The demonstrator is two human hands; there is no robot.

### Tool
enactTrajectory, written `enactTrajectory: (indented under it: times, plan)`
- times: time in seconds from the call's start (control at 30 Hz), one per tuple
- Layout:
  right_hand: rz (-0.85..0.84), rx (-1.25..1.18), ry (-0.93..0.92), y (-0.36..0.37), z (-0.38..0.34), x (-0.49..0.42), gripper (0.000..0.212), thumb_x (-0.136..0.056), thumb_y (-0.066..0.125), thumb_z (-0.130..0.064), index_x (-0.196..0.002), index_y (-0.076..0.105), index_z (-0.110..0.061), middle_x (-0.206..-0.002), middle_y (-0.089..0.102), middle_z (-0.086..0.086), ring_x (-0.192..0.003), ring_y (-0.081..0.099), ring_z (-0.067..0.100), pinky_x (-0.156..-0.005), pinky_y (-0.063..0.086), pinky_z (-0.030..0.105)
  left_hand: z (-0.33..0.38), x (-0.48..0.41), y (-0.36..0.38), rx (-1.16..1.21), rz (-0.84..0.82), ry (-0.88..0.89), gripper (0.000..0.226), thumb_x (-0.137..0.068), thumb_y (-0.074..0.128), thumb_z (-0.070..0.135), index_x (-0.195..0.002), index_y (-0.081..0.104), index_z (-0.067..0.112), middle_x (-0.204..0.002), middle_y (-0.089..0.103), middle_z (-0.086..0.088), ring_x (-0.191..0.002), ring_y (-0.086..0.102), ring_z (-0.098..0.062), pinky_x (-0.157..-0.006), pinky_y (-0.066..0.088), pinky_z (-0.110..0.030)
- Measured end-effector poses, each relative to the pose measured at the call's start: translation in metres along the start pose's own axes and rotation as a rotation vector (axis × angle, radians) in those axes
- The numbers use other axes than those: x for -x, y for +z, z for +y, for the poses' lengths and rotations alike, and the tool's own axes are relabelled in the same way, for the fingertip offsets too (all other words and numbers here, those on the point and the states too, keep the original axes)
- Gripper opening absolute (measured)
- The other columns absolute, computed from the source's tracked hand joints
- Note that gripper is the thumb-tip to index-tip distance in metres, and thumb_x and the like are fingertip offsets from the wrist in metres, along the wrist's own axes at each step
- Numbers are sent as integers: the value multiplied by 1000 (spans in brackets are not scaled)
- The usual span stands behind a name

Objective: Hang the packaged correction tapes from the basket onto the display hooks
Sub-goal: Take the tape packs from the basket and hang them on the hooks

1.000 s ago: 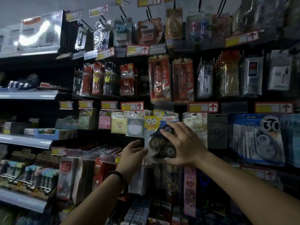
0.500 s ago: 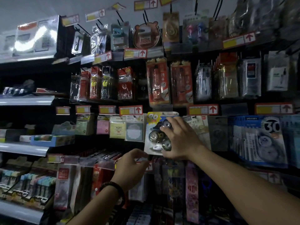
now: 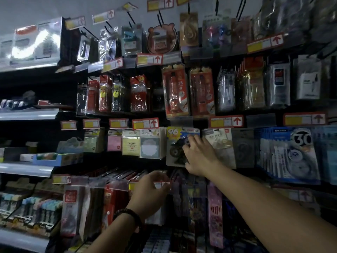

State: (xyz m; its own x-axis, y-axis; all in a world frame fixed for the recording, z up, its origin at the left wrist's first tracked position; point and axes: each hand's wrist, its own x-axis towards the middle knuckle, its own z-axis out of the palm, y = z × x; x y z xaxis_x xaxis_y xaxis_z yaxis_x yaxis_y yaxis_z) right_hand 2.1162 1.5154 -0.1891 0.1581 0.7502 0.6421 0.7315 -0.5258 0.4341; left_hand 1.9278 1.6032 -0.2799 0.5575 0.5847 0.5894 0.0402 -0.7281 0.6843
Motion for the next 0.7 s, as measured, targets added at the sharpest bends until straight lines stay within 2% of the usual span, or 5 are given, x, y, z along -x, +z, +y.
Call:
enactTrajectory:
  times: [0.13,0.3,0.47,0.6,0.7]
  plan:
    - [-15,-89,-38,-7,-5,22,38,-92,57,-38,-121,63,-13,-147,44,19,-137,37,37,-112,38,48,4,18,-1,-69,1,42,7,-97,72,24,-94,72,30,-94,73,12,-83,66,8,-65,46,-7]
    - [18,-229,-104,-11,-23,80,43,-96,54,-43,-127,63,-14,-132,55,11,-128,46,31,-105,44,45,-18,72,4,-218,-191,31,12,-100,66,31,-111,71,33,-112,69,20,-105,64,3,-90,56,-21]
    - [-28,-432,-68,7,-50,167,37,-94,58,-44,-118,65,-16,-114,61,5,-114,53,27,-93,50,41,-52,149,29,-318,-296,32,9,-96,68,25,-98,71,34,-96,74,18,-90,70,1,-77,58,-25]
    - [-185,-593,-16,35,-77,250,31,-93,60,-41,-115,66,-19,-108,64,4,-108,58,26,-85,52,39,-78,222,59,-382,-396,15,10,-100,66,29,-107,73,27,-101,74,15,-89,71,-6,-76,59,-29]
    - [-297,-667,32,68,-100,318,29,-93,58,-43,-109,67,-21,-103,65,1,-103,60,24,-80,53,39,-106,276,85,-419,-500,-46,11,-101,65,31,-109,72,32,-96,69,21,-87,71,-5,-70,53,-22]
